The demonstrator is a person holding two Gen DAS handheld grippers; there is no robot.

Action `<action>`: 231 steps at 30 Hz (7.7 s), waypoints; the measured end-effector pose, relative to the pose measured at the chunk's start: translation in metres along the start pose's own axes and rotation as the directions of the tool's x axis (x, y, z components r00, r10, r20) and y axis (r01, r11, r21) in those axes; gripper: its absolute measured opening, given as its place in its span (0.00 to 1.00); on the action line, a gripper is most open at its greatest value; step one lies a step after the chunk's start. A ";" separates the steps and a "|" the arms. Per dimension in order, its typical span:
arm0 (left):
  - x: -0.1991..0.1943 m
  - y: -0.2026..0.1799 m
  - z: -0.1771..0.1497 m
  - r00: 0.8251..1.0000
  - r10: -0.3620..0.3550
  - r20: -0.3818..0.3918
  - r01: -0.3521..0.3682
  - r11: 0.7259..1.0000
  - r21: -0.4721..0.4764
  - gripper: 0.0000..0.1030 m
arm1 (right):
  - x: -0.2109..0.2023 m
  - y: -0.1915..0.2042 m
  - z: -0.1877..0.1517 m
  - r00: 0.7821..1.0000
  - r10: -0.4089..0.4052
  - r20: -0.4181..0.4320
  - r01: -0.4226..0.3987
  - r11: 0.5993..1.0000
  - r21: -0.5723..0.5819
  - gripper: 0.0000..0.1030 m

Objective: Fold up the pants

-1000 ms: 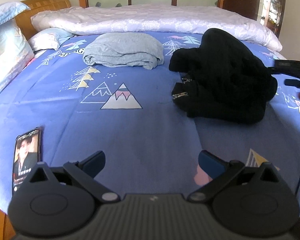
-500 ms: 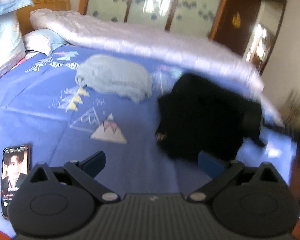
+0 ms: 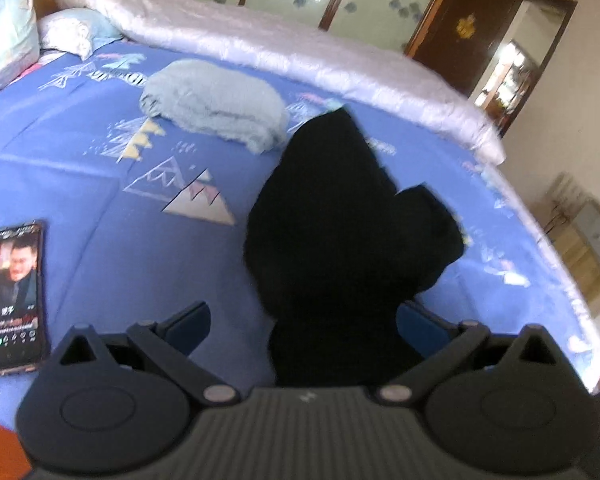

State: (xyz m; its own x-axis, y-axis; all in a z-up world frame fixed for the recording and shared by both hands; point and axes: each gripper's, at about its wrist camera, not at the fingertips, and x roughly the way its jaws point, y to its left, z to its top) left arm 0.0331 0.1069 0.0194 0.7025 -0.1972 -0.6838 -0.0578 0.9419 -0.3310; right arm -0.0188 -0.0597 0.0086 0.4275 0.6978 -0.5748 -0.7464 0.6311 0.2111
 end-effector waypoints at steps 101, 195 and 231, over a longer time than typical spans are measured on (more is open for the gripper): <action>-0.058 0.155 0.102 0.980 0.098 0.173 0.006 0.854 -0.521 0.12 | -0.194 -0.011 0.066 0.869 -0.265 0.418 0.127 0.936 0.329 0.66; 0.025 0.102 -0.011 0.958 -0.086 -0.273 -0.011 0.942 -0.334 0.15 | -0.216 -0.251 -0.049 0.304 -0.719 -0.625 0.836 -0.114 0.537 0.20; 0.031 0.073 -0.015 0.929 -0.027 -0.370 -0.089 0.952 -0.293 0.24 | -0.373 -0.222 -0.189 0.562 -0.818 -0.126 0.148 -0.051 0.988 0.53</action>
State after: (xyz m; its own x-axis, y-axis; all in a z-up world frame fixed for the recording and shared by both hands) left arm 0.0401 0.1651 -0.0357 0.3920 -0.3093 -0.8664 -0.3252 0.8344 -0.4450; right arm -0.1088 -0.5239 0.0267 0.7859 -0.1670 -0.5954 0.6052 0.4052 0.6852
